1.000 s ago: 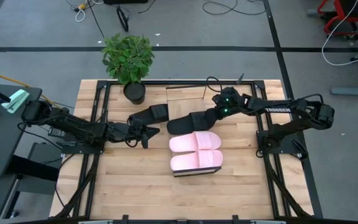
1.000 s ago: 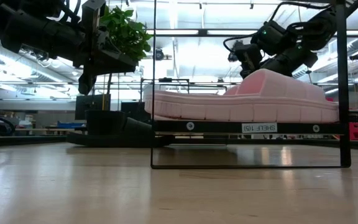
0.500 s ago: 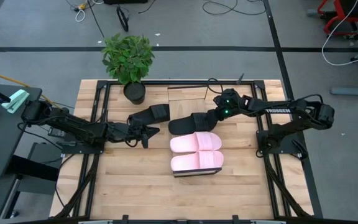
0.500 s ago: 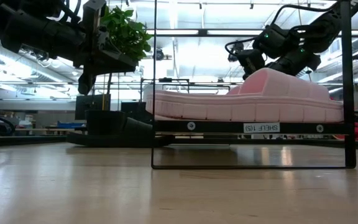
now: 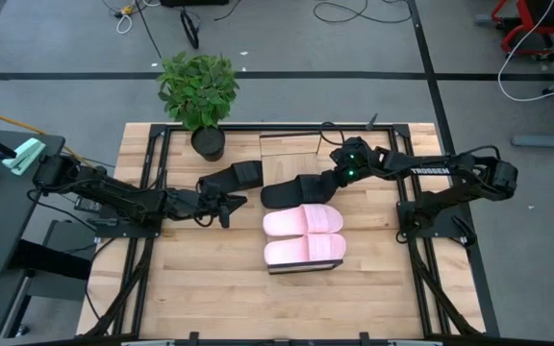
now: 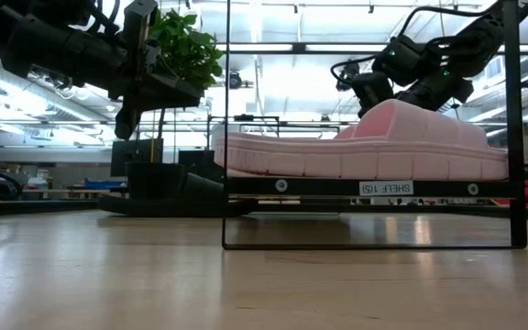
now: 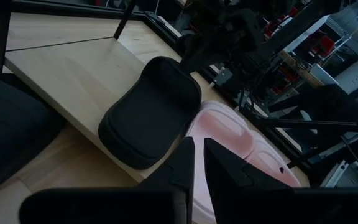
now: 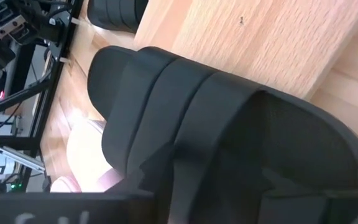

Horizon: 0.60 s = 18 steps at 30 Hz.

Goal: Pick and place slides into the shelf
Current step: Put the right black slide on the shelf

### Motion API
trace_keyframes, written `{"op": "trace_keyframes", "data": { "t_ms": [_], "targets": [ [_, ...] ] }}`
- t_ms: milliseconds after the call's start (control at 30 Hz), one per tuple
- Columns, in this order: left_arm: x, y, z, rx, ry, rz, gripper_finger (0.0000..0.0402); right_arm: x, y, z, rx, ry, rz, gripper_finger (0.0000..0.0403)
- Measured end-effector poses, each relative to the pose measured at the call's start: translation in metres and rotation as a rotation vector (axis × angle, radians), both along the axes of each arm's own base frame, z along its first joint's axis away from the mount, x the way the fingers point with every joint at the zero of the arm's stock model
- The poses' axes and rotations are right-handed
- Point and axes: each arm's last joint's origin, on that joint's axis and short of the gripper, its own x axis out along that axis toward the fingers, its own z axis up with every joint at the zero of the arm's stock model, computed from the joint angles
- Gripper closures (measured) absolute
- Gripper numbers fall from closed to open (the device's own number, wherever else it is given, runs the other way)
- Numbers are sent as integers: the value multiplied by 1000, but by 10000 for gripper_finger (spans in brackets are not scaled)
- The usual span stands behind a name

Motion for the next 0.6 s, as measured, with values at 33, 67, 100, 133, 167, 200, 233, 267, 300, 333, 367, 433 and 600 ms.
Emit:
{"op": "trace_keyframes", "data": {
  "t_ms": [33, 67, 100, 133, 167, 200, 233, 267, 300, 333, 367, 433, 600],
  "targets": [
    [0, 0, 0, 0, 0, 0, 362, 0, 0, 0, 1, -1, 2, 279],
    [0, 0, 0, 0, 0, 0, 362, 0, 0, 0, 1, -1, 4, 273],
    [0, 0, 0, 0, 0, 0, 362, 0, 0, 0, 0, 1, 6, 267],
    [0, 0, 0, 0, 0, 0, 361, 0, 0, 0, 0, 8, 4, 261],
    [0, 0, 0, 0, 0, 0, 360, 0, 0, -1, 0, 15, 1, 256],
    [0, 0, 0, 0, 0, 0, 359, -1, 0, -1, 1, 19, 1, 251],
    [0, 0, 0, 0, 1, 0, 358, -1, 0, -1, 1, 21, 0, 246],
    [0, 0, 0, 1, 0, 0, 357, -1, 0, -1, 1, 23, 0, 242],
    [0, 0, 0, 1, 1, 0, 356, -1, 0, -1, 0, 23, -2, 237],
    [0, 0, 0, 1, 1, -1, 356, -1, 0, -1, -1, 24, -2, 234],
    [0, 0, 0, 1, 1, -1, 356, -1, 0, -1, -1, 25, -3, 230],
    [0, 0, 0, 1, 4, -1, 359, -1, 0, -1, -1, 28, -4, 224],
    [-1, 0, -2, 4, 26, 0, 364, -2, 1, -2, 4, 40, -5, 215]
  ]
}}
